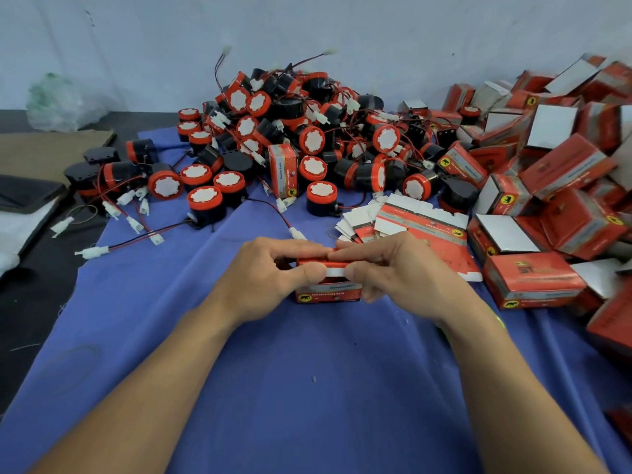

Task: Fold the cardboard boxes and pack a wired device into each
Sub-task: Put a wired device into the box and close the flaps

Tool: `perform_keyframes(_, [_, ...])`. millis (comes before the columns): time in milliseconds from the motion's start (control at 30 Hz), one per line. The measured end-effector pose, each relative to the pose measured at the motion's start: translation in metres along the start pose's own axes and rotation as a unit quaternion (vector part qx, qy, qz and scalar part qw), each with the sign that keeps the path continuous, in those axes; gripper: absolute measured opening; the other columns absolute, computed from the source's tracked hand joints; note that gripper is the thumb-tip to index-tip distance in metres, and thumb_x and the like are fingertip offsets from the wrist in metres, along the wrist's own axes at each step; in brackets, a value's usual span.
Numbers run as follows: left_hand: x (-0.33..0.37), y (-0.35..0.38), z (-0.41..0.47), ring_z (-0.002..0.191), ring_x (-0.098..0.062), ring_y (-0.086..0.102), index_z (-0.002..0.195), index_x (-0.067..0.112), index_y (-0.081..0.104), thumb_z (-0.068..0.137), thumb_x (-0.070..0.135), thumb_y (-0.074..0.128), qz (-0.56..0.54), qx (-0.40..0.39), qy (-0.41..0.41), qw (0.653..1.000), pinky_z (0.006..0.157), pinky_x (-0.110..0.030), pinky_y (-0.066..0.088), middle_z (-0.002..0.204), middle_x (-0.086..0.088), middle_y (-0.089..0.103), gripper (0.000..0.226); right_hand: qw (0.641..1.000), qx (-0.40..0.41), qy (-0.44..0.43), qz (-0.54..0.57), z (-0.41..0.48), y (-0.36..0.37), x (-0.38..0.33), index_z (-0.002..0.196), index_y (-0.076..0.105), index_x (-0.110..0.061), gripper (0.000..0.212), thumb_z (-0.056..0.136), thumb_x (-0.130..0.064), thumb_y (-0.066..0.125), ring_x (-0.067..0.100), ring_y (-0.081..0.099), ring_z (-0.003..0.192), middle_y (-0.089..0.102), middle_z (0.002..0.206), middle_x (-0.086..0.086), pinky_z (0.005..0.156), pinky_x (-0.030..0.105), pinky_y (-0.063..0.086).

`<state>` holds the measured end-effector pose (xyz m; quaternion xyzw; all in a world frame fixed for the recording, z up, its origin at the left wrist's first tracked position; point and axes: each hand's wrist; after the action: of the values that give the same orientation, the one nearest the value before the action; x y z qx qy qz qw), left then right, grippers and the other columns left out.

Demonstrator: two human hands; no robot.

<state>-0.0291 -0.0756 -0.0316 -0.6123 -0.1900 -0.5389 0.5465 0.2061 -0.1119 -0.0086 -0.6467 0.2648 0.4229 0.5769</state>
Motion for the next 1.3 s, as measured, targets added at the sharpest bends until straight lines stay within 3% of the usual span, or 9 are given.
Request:
perform_keyframes(100, [0.0, 0.0, 0.0, 0.113, 0.006, 0.066, 0.102, 0.065, 0.072, 0.085, 0.048, 0.07, -0.002, 0.003, 0.003, 1.0, 0.088, -0.011, 0.051, 0.115, 0.033, 0.071, 0.025, 0.999, 0.041, -0.007, -0.009, -0.004, 0.009, -0.002, 0.114, 0.078, -0.032, 0.024, 0.098, -0.017, 0.067, 0.011, 0.073, 0.1, 0.063, 0.068, -0.039, 0.075, 0.024, 0.058])
perform_keyframes(267, [-0.006, -0.001, -0.002, 0.115, -0.002, 0.068, 0.117, 0.045, 0.077, 0.079, 0.041, 0.078, -0.03, -0.011, -0.016, 0.999, 0.095, -0.023, 0.056, 0.123, 0.02, 0.073, 0.039, 0.995, 0.094, 0.01, 0.015, -0.014, 0.026, 0.005, 0.113, 0.079, -0.035, 0.029, 0.093, -0.015, 0.074, -0.01, 0.057, 0.122, 0.068, 0.125, -0.023, 0.075, 0.014, 0.047])
perform_keyframes(433, [-0.004, -0.001, -0.003, 0.113, -0.001, 0.068, 0.116, 0.046, 0.077, 0.076, 0.039, 0.08, -0.058, -0.023, -0.026, 0.998, 0.092, -0.021, 0.056, 0.12, 0.022, 0.073, 0.041, 0.994, 0.09, 0.028, 0.055, -0.013, 0.027, 0.007, 0.105, 0.081, -0.04, 0.022, 0.093, -0.023, 0.073, -0.009, 0.059, 0.119, 0.071, 0.117, -0.026, 0.077, 0.026, 0.05])
perform_keyframes(567, [-0.006, 0.002, -0.003, 0.112, -0.003, 0.069, 0.115, 0.043, 0.078, 0.075, 0.036, 0.08, -0.066, -0.008, -0.034, 0.997, 0.095, -0.024, 0.056, 0.122, 0.017, 0.074, 0.041, 0.993, 0.077, 0.029, 0.084, -0.012, 0.025, 0.006, 0.093, 0.081, -0.035, 0.024, 0.102, -0.027, 0.06, -0.013, 0.055, 0.123, 0.076, 0.077, 0.002, 0.1, 0.039, 0.051])
perform_keyframes(633, [-0.006, 0.002, -0.003, 0.113, -0.005, 0.07, 0.112, 0.045, 0.078, 0.074, 0.035, 0.08, -0.076, -0.007, -0.038, 0.996, 0.096, -0.028, 0.057, 0.122, 0.014, 0.074, 0.039, 0.99, 0.09, 0.032, 0.105, -0.011, 0.028, 0.005, 0.098, 0.08, -0.036, 0.026, 0.104, -0.024, 0.057, -0.014, 0.059, 0.115, 0.071, 0.066, 0.011, 0.094, 0.034, 0.05])
perform_keyframes(700, [-0.007, 0.002, -0.003, 0.112, -0.008, 0.071, 0.113, 0.044, 0.078, 0.074, 0.035, 0.081, -0.086, -0.009, -0.043, 0.995, 0.096, -0.03, 0.057, 0.122, 0.013, 0.075, 0.04, 0.985, 0.135, 0.036, 0.106, -0.01, 0.033, 0.006, 0.112, 0.076, -0.041, 0.026, 0.102, -0.024, 0.06, -0.003, 0.065, 0.082, 0.069, 0.067, -0.005, 0.08, 0.03, 0.048])
perform_keyframes(833, [-0.008, 0.002, -0.004, 0.11, -0.007, 0.071, 0.118, 0.036, 0.078, 0.074, 0.035, 0.081, -0.088, -0.013, -0.05, 0.995, 0.094, -0.028, 0.059, 0.122, 0.013, 0.074, 0.044, 0.98, 0.146, 0.057, 0.127, -0.009, 0.037, 0.007, 0.141, 0.057, -0.039, 0.047, 0.097, -0.024, 0.065, -0.002, 0.053, 0.066, 0.061, 0.115, -0.028, 0.071, 0.027, 0.052])
perform_keyframes(900, [-0.008, 0.003, -0.003, 0.11, -0.009, 0.071, 0.117, 0.036, 0.078, 0.074, 0.032, 0.081, -0.101, -0.015, -0.052, 0.993, 0.094, -0.029, 0.059, 0.121, 0.011, 0.075, 0.044, 0.983, 0.13, 0.062, 0.111, -0.008, 0.034, 0.009, 0.137, 0.061, -0.035, 0.041, 0.098, -0.026, 0.065, 0.003, 0.055, 0.057, 0.063, 0.096, -0.026, 0.064, 0.025, 0.05])
perform_keyframes(1300, [-0.003, 0.011, 0.0, 0.1, -0.009, 0.073, 0.106, 0.04, 0.078, 0.083, 0.035, 0.071, -0.153, -0.005, -0.074, 0.985, 0.08, -0.02, 0.057, 0.107, 0.012, 0.076, 0.024, 0.986, 0.106, 0.071, 0.104, -0.007, 0.032, 0.01, 0.135, 0.064, -0.031, 0.037, 0.099, -0.024, 0.066, 0.004, 0.054, 0.054, 0.057, 0.08, -0.022, 0.058, 0.018, 0.047])
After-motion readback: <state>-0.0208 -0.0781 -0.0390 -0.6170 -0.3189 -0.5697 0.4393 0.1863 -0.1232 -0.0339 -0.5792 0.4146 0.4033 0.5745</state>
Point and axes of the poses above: each hand's wrist, its own z-axis towards the middle knuckle, its own y-axis out of the palm, x = y × z
